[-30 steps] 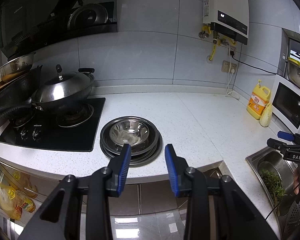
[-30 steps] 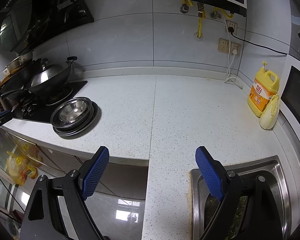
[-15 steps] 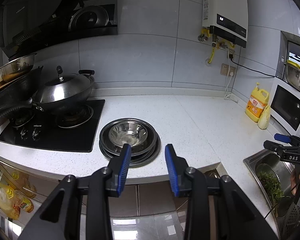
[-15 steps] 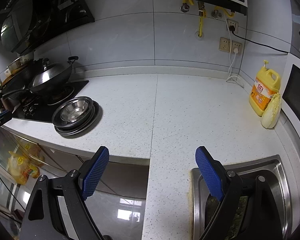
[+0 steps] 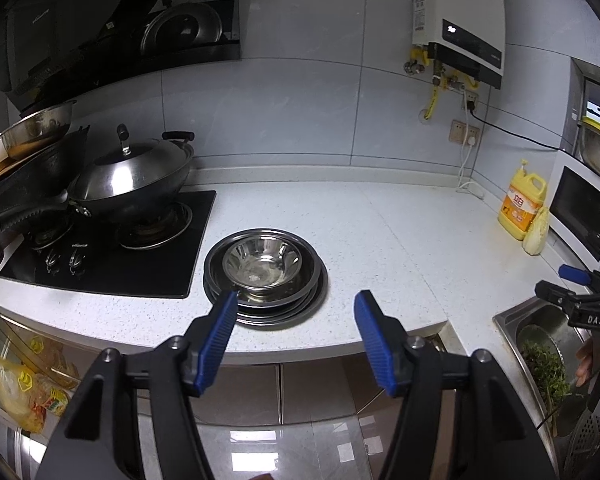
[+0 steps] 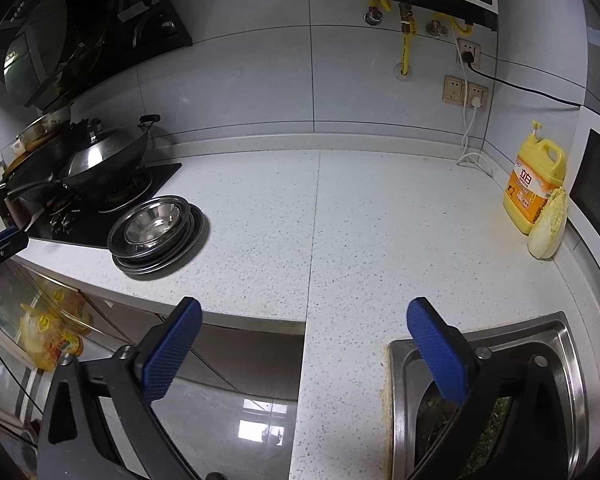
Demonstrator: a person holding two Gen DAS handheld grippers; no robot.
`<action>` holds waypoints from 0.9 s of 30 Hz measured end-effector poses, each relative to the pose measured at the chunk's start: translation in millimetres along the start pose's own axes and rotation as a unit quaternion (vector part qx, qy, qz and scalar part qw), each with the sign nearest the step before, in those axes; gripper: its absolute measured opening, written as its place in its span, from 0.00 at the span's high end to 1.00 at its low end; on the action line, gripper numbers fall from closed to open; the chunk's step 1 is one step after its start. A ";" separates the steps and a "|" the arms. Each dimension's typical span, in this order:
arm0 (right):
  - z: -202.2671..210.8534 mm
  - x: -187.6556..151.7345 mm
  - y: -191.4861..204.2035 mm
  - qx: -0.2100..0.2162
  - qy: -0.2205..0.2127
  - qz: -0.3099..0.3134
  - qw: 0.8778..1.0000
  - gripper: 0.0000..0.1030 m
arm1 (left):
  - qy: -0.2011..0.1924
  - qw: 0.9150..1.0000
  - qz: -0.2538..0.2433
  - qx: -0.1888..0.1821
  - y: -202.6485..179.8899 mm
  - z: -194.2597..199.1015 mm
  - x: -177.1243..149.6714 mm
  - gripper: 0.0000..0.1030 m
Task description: Organize plates and bowls
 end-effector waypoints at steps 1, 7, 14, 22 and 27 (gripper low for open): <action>-0.4 0.1 0.1 -0.001 0.000 0.000 1.000 0.02 | 0.001 1.000 0.001 0.002 0.1 -1.0 0.7 0.43; -3.0 1.3 -2.8 -0.006 0.002 -0.002 1.000 0.01 | 0.003 1.000 0.002 0.006 -1.3 -6.1 3.3 0.43; -5.2 3.4 -3.7 -0.008 0.002 0.000 1.000 0.01 | 0.003 1.000 0.001 0.008 -2.7 -7.9 4.1 0.43; -8.9 6.5 -3.8 -0.008 0.003 0.002 1.000 0.01 | 0.002 1.000 -0.001 0.011 -2.8 -11.0 6.5 0.43; -12.9 6.0 -2.8 -0.008 0.008 0.009 1.000 0.01 | 0.004 1.000 0.000 0.010 -2.3 -14.4 9.4 0.43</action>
Point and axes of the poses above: each gripper's, at about its wrist camera, not at the fingertips, and z roughly against the way its jaws point, y to its left, x to its top, the point moved 1 cm from there along -z, roughly the way its jaws point, and after that the axes turned 9 degrees about -x, right-handed, at the moved point
